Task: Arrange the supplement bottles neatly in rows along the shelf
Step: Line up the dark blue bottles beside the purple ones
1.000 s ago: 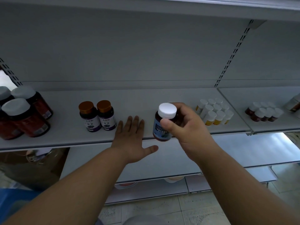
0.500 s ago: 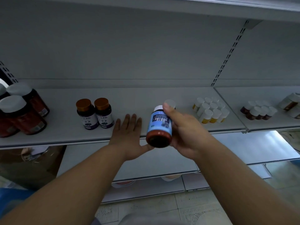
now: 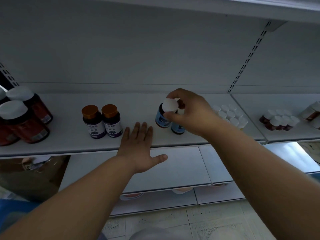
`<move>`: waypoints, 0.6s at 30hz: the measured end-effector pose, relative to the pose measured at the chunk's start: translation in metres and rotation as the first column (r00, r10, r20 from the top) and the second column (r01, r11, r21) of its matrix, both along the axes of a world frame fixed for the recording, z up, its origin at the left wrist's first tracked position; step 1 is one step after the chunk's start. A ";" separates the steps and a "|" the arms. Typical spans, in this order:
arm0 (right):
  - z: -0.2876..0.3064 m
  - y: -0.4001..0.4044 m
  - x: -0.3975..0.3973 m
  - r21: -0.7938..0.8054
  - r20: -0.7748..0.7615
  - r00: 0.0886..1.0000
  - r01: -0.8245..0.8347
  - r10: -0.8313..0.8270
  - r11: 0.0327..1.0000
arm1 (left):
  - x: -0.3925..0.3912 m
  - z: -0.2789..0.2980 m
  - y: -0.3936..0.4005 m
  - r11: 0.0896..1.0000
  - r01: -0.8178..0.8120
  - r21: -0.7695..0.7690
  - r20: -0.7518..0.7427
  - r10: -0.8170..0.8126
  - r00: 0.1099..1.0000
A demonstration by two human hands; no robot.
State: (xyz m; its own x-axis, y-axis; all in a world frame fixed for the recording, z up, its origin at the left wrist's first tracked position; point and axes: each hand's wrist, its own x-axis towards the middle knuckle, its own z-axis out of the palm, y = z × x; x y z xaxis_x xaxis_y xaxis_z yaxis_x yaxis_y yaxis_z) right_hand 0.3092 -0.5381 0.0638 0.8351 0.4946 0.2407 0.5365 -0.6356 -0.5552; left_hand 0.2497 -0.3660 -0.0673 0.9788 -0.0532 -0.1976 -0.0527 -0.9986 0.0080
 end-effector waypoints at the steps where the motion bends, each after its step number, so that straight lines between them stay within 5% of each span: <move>1: -0.004 0.001 0.005 -0.054 0.056 0.997 -0.044 0.047 0.998 | 0.000 0.000 0.000 1.000 -0.001 -0.005 -0.002 0.001 1.000; 10: -0.031 0.007 0.027 -0.382 0.165 0.983 -0.007 0.076 0.924 | 0.000 -0.001 0.000 1.000 -0.002 0.001 -0.009 0.002 1.000; 18: -0.044 -0.002 0.033 -0.337 0.157 0.984 -0.025 0.083 0.941 | -0.001 0.003 -0.001 1.000 -0.006 -0.006 -0.012 0.006 1.000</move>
